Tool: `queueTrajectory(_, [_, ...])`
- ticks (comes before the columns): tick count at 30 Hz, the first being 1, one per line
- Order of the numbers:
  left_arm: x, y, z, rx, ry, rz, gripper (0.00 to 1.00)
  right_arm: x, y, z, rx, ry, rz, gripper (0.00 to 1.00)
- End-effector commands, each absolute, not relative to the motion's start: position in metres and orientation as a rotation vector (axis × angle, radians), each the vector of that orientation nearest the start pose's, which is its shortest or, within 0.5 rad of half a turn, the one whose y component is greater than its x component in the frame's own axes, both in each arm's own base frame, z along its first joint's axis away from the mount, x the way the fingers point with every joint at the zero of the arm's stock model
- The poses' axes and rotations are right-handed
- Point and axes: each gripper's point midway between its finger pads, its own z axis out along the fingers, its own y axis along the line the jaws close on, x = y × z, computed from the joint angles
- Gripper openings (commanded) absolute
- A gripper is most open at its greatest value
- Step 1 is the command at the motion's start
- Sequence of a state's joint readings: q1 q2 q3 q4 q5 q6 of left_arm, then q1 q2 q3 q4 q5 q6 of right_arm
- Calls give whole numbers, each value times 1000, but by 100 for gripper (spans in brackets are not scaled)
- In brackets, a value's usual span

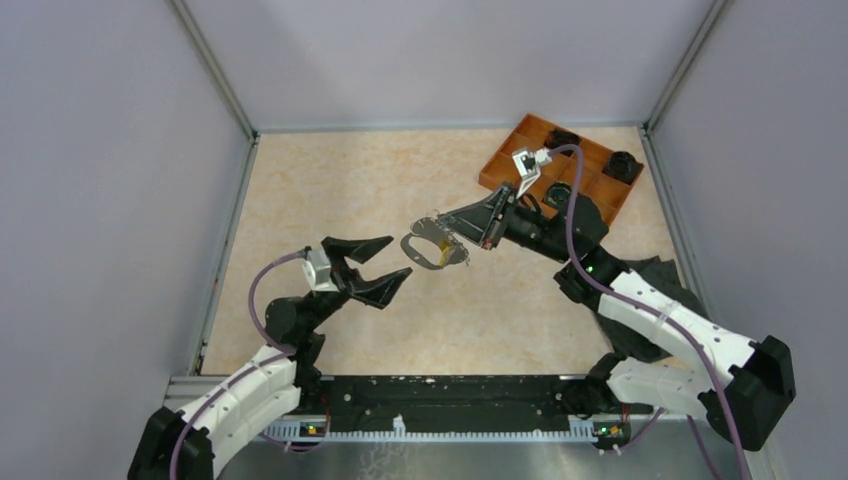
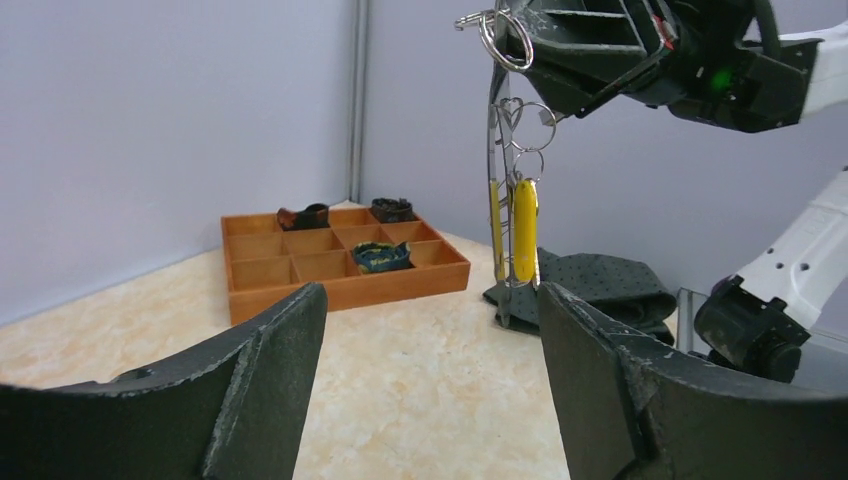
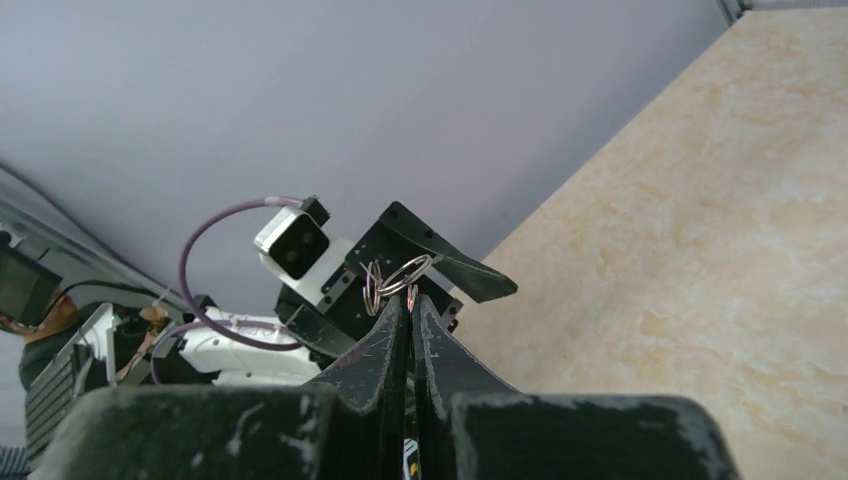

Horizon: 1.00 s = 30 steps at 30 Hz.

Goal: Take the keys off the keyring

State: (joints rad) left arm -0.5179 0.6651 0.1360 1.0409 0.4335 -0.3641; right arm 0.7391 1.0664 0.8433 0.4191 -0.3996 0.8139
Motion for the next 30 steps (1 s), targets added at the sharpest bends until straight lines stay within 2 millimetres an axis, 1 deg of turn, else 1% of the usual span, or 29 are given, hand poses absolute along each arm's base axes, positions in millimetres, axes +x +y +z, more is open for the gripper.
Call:
queueTrajectory(1, [160,-212,321,621,785,-1024,81,177,314,426,-425,1361,1608,0])
queueTrajectory(4, [150,-220,326,683,747,-1072,76,171,314,431,-435,1346,1618,0])
queueTrajectory(6, [147,-224,329,693,731,-1095,74,168,315,432,-437,1342,1626,0])
queueTrajectory(15, [157,-227,340,624,731,-1076,68,158,322,434,-413,1320,1667,0])
queueTrajectory(23, [153,-227,346,594,696,-1093,60,150,331,434,-408,1301,1711,0])
queueTrajectory(30, [147,-228,354,584,655,-1110,54,149,334,431,-409,1299,1728,0])
